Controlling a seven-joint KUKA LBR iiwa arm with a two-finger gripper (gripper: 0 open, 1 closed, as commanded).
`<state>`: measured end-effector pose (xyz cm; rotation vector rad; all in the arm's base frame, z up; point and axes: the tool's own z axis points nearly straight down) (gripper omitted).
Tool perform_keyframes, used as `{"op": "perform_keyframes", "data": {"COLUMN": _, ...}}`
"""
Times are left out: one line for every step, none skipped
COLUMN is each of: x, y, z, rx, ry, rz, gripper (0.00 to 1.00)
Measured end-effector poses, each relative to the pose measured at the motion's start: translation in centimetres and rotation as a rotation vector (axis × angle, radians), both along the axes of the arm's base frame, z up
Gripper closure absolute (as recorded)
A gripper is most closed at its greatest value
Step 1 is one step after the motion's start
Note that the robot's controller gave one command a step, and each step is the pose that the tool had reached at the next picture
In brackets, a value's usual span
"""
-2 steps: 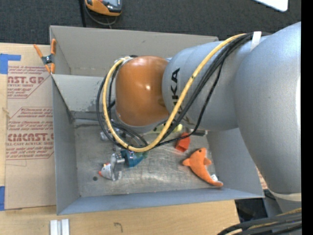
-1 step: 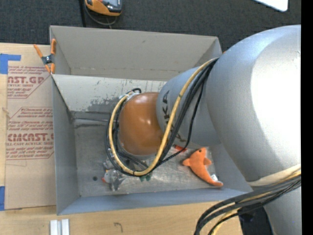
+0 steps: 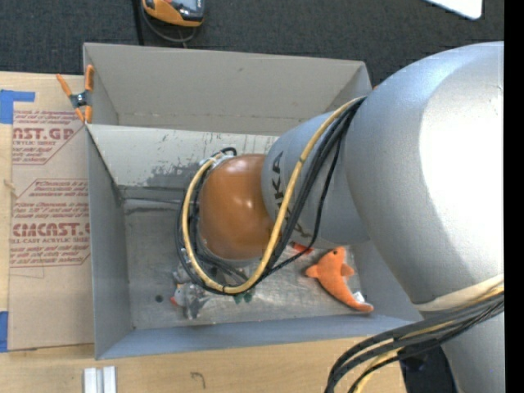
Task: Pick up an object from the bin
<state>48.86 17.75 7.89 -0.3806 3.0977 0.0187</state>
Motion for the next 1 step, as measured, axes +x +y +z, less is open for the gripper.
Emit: {"op": "perform_keyframes", "data": {"x": 1.46, "y": 2.15, "z": 16.22, "rx": -0.013, "ry": 0.009, "rz": 0.172, "gripper": 1.00}}
